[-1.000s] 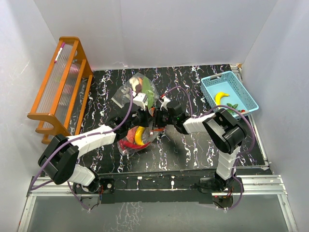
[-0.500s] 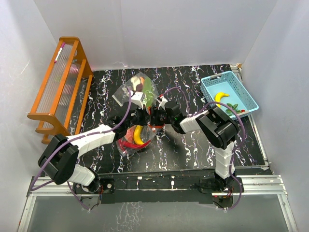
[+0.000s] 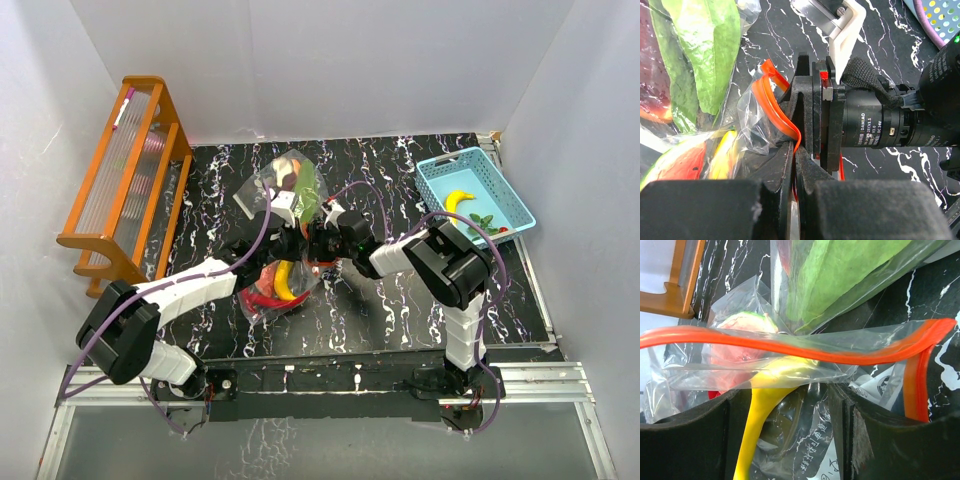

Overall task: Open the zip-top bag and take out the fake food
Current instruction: Pick up the fake fruit from the zipper food storage bag.

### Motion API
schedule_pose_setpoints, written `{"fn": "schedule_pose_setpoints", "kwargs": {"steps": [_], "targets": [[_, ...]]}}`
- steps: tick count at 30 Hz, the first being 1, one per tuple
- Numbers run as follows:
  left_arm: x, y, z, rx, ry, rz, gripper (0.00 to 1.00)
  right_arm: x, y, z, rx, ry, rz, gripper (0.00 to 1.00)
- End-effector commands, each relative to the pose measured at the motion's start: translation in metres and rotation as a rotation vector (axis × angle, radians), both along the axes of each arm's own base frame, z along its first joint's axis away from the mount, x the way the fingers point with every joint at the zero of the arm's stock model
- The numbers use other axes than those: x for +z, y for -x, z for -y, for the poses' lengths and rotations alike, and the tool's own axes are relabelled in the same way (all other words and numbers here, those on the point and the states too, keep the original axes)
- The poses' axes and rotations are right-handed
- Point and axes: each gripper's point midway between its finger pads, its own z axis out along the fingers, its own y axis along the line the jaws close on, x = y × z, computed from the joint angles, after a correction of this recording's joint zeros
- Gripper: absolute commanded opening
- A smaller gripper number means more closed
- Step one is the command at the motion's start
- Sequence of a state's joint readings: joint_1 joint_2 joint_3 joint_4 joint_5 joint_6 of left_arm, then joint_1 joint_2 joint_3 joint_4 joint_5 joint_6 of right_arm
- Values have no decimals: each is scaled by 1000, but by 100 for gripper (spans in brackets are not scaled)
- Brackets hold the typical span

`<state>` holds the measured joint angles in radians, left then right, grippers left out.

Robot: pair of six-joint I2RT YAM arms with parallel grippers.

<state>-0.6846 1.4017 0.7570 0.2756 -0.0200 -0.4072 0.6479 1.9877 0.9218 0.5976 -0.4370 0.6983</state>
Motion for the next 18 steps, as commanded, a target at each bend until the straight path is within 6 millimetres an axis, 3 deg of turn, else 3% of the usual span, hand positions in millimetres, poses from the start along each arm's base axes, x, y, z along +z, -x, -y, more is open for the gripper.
{"fn": "schedule_pose_setpoints", "kwargs": {"steps": [1,2,3,6,10,12,13,16,18], "targets": [[29,4,19,-64,86,58,0,29,26,-29,120,-46,131,61],[36,5,18,-64,92,75,0,31,25,-28,111,-42,138,53],[39,5,17,-62,93,84,7,33,25,-27,106,-40,143,44],[41,4,12,-43,85,92,36,38,23,-26,99,-37,154,24],[50,5,6,-21,86,104,64,42,23,-26,99,-39,162,13],[56,6,-3,10,73,117,72,44,22,-25,96,-37,168,11],[57,6,-12,45,58,125,73,44,22,-25,94,-35,168,11],[54,7,-47,203,38,143,57,44,22,-25,95,-30,173,11],[52,13,-64,256,39,156,54,44,22,-25,98,-31,173,11]]}}
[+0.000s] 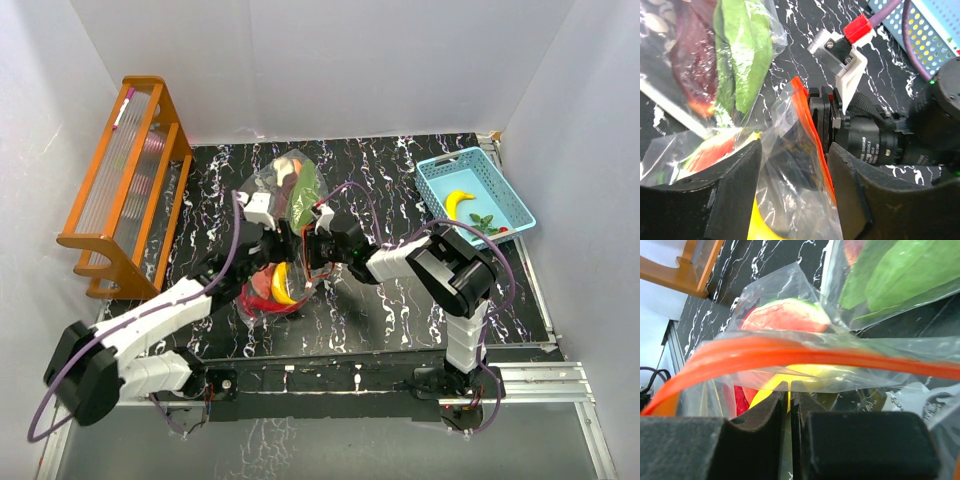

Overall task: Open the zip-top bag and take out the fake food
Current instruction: Pick up the fake fruit from the zipper food storage bag.

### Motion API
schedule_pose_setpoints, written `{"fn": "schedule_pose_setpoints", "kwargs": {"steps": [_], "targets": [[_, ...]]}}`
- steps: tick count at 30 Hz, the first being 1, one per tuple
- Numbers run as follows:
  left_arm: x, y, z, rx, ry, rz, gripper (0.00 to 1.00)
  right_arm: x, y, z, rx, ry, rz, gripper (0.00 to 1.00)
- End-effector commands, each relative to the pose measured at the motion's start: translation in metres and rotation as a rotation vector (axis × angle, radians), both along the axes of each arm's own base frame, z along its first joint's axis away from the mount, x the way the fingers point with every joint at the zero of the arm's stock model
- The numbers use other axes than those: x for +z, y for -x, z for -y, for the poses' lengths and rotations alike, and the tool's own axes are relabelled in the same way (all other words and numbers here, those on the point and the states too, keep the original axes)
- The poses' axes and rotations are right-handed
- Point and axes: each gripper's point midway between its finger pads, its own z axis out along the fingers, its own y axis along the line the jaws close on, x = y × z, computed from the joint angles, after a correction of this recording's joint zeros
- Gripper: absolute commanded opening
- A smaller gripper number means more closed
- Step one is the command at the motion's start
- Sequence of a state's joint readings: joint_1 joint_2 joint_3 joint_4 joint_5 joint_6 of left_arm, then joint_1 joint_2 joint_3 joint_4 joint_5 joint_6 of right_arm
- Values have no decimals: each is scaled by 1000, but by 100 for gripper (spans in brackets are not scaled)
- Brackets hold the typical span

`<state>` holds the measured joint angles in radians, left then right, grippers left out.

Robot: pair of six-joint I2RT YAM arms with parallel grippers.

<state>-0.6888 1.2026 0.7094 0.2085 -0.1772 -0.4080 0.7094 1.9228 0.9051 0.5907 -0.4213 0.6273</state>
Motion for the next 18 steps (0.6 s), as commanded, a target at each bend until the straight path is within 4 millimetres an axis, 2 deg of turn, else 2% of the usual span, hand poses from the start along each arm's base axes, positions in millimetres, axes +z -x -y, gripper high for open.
{"fn": "schedule_pose_setpoints", "kwargs": {"steps": [1,4,6,8,9,11,18], "targets": [[10,12,-33,137,47,51,51,24,1,-10,32,-39,74,11],[2,21,-42,165,73,31,40,23,4,-8,39,-37,74,11],[-8,26,-41,159,85,2,27,22,5,-6,36,-33,75,11],[-25,31,-39,146,90,-35,6,21,6,-4,31,-29,76,11],[-32,33,-38,143,92,-49,0,21,7,-3,30,-27,74,11],[-49,35,-36,138,90,-84,0,20,8,-2,28,-24,75,11],[-84,38,-29,117,64,-146,0,20,8,2,16,-14,80,11]]}}
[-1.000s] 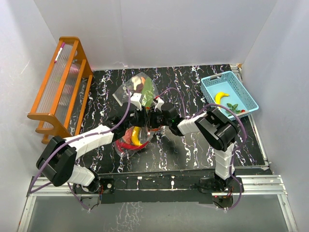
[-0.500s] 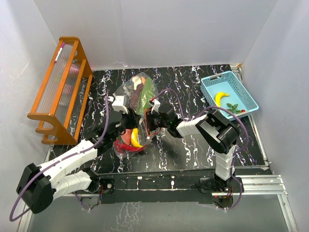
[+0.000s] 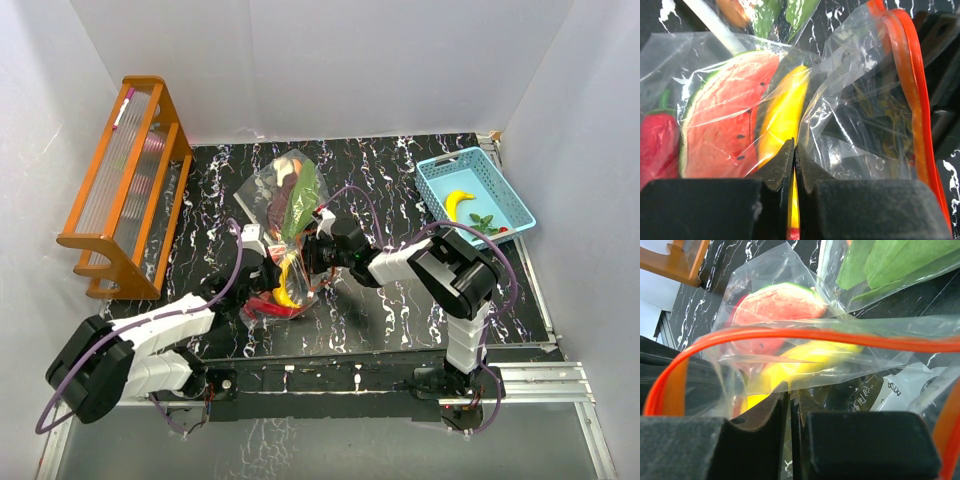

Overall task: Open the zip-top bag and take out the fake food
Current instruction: Pick up the fake fruit from the zipper food storage bag.

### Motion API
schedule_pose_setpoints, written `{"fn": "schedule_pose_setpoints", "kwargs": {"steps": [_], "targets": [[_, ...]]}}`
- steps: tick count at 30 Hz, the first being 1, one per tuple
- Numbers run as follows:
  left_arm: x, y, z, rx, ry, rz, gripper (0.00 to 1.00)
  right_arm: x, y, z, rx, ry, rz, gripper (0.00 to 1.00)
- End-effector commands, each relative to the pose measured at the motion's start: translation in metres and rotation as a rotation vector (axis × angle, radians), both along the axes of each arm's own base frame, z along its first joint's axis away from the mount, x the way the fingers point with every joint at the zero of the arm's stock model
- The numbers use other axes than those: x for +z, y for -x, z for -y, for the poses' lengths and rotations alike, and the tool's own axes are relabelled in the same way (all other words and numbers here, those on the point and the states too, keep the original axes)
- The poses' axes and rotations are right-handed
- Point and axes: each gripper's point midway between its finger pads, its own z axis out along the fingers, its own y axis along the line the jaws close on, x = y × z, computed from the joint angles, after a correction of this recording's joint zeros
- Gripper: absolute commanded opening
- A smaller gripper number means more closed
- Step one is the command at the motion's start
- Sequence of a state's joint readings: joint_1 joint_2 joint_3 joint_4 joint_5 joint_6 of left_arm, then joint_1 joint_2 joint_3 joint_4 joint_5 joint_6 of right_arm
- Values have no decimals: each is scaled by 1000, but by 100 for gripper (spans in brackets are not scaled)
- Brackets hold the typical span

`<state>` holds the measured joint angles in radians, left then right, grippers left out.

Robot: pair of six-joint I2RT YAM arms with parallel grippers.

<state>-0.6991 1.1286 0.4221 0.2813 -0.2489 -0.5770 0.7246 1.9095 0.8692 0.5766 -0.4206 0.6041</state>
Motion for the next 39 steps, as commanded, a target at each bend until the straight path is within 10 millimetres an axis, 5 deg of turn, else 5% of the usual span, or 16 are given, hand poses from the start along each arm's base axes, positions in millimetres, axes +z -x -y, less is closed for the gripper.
{"fn": "schedule_pose_setpoints", "kwargs": {"steps": [1,8,28,35,39], "targets": [[-4,-3,10,-10,43,5,0,31,-6,-1,-7,-46,88,11],[-33,3,7,-1,32,-46,0,27,-1,13,-39,-9,94,11],[-66,5,26,-61,60,-101,0,11,5,12,-17,-3,53,20],[-14,-4,21,-59,47,-1,0,16,4,12,-22,-4,66,20],[30,-5,8,-20,52,83,22,16,4,12,-18,-5,65,20]]}}
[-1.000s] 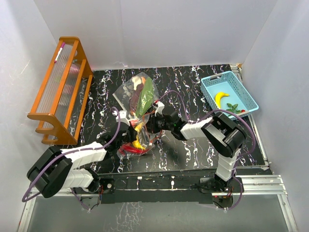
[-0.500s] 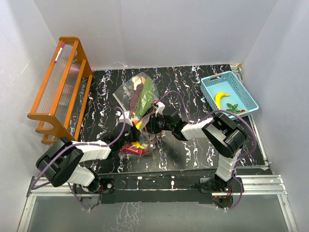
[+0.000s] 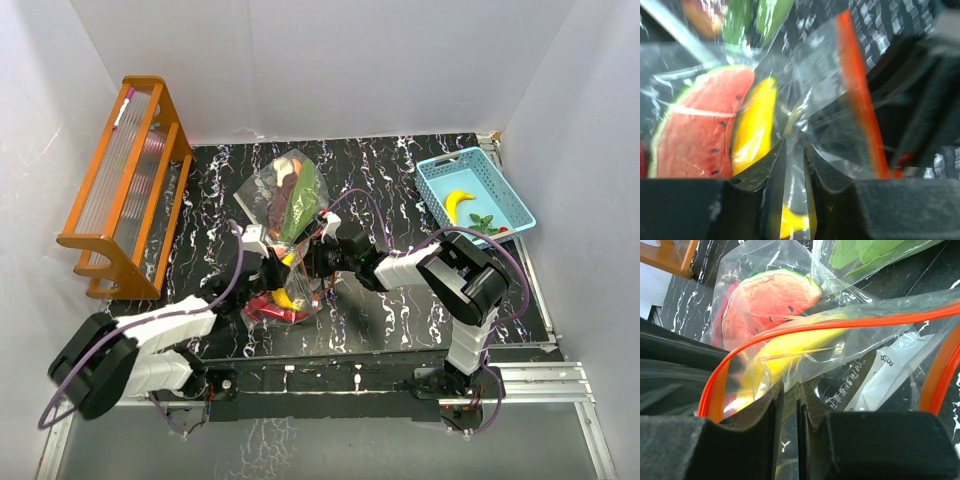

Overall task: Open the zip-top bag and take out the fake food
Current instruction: Pick up the fake fruit from the zipper food storage bag.

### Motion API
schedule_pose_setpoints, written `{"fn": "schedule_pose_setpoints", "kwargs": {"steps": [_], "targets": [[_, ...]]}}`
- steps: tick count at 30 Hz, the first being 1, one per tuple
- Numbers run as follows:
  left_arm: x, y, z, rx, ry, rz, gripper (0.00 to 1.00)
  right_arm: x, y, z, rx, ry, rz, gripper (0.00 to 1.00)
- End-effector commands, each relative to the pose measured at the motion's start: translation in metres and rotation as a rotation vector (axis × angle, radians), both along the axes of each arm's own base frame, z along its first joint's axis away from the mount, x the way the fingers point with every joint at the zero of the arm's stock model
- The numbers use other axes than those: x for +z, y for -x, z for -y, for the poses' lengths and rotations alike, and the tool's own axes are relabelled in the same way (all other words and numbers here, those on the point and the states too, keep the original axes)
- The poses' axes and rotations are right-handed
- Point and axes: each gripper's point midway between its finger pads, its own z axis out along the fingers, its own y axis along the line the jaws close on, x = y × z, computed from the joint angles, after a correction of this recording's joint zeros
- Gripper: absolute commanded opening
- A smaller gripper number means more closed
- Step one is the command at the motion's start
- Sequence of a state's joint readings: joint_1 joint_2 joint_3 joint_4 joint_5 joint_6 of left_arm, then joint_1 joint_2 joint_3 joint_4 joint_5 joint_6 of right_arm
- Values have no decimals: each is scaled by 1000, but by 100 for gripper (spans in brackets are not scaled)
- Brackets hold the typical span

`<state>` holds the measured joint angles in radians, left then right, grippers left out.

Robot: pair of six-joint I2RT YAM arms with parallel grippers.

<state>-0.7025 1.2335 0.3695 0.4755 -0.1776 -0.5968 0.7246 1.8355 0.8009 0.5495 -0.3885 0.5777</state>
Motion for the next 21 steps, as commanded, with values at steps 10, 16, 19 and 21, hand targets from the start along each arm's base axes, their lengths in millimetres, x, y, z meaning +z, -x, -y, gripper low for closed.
{"fn": "schedule_pose_setpoints", "kwargs": {"steps": [10,16,19,21], "targets": [[0,5,-39,84,-177,-1,0,19,-4,-7,13,-51,51,20],[-44,2,-48,123,-276,-75,0,20,-4,-4,5,-46,52,20],[-62,4,-51,114,-327,-117,0,21,-3,-3,3,-45,52,20],[-67,7,-39,66,-299,-134,0,20,-2,-2,4,-44,51,20]]}}
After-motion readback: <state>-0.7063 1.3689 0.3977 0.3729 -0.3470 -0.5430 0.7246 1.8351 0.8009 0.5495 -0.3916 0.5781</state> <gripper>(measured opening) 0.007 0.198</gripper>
